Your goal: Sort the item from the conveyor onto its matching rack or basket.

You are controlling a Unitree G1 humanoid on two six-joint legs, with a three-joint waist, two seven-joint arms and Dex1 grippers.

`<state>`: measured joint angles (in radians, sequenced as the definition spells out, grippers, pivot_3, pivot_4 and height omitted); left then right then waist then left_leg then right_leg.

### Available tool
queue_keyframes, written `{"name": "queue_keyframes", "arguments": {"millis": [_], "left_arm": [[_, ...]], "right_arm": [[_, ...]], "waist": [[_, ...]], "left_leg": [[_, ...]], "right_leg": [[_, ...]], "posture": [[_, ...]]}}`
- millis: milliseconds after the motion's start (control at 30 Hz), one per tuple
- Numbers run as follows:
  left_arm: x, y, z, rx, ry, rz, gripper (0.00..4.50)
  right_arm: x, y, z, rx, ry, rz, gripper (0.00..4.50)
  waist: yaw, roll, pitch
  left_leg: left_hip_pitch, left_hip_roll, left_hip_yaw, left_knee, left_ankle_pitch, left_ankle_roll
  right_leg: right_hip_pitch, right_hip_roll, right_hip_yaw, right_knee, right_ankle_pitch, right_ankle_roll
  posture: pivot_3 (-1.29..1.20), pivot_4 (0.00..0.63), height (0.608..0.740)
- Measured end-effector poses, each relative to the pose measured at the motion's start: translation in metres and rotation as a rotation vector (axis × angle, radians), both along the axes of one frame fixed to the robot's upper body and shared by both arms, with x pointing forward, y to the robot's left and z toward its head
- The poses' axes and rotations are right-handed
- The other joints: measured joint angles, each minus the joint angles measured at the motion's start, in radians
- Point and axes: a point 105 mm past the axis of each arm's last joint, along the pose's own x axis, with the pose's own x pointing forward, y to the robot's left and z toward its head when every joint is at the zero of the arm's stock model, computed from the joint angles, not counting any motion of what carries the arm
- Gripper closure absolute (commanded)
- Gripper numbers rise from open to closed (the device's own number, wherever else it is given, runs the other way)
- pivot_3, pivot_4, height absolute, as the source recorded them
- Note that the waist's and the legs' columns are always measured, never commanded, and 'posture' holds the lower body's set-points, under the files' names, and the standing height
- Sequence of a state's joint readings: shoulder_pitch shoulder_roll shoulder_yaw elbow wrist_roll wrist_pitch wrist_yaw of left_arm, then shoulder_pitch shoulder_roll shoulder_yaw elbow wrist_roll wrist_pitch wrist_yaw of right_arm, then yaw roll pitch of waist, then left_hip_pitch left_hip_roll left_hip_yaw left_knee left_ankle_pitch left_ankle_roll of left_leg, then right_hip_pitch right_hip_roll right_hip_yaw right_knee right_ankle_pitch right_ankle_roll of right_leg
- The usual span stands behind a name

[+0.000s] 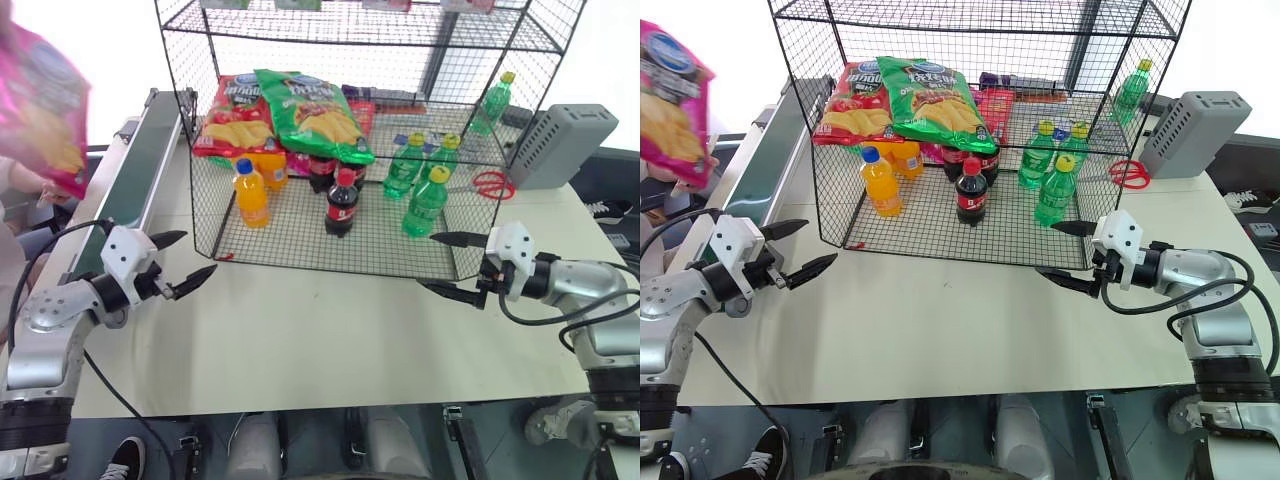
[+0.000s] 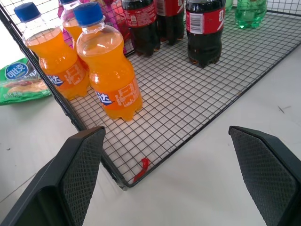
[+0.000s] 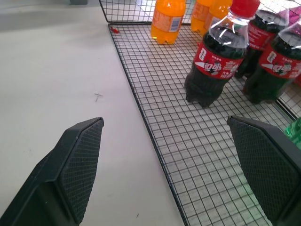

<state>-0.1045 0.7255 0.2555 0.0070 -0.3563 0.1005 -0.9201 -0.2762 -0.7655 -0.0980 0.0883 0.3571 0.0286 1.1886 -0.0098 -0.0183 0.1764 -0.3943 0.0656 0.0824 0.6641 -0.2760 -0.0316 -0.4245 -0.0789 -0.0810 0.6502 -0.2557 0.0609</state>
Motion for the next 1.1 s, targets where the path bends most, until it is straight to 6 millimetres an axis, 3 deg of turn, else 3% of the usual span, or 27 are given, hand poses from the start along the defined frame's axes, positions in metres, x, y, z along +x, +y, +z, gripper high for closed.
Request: {"name": "queue_keyframes", "arguments": {"millis": [933, 1100], "left_arm": [[-0.002, 0.004, -0.002, 0.012, 0.0, 0.037, 0.0], [-0.011, 0.01, -0.005, 0.032, 0.025, 0.056, 0.0]], "right_arm": [[0.008, -0.002, 0.001, -0.028, -0.016, 0.014, 0.11], [0.007, 0.001, -0.001, -0.035, -0.014, 0.033, 0.11]], "waist": [[0.0, 0.0, 0.0], [-0.003, 0.0, 0.0]], "left_leg": [[0.0, 0.0, 0.0, 0.0, 0.0, 0.0], [0.0, 0.0, 0.0, 0.0, 0.0, 0.0]], "right_leg": [[0.0, 0.0, 0.0, 0.0, 0.0, 0.0], [0.0, 0.0, 0.0, 0.0, 0.0, 0.0]], "posture": [[0.0, 0.15, 0.74], [0.0, 0.15, 0.74]]}}
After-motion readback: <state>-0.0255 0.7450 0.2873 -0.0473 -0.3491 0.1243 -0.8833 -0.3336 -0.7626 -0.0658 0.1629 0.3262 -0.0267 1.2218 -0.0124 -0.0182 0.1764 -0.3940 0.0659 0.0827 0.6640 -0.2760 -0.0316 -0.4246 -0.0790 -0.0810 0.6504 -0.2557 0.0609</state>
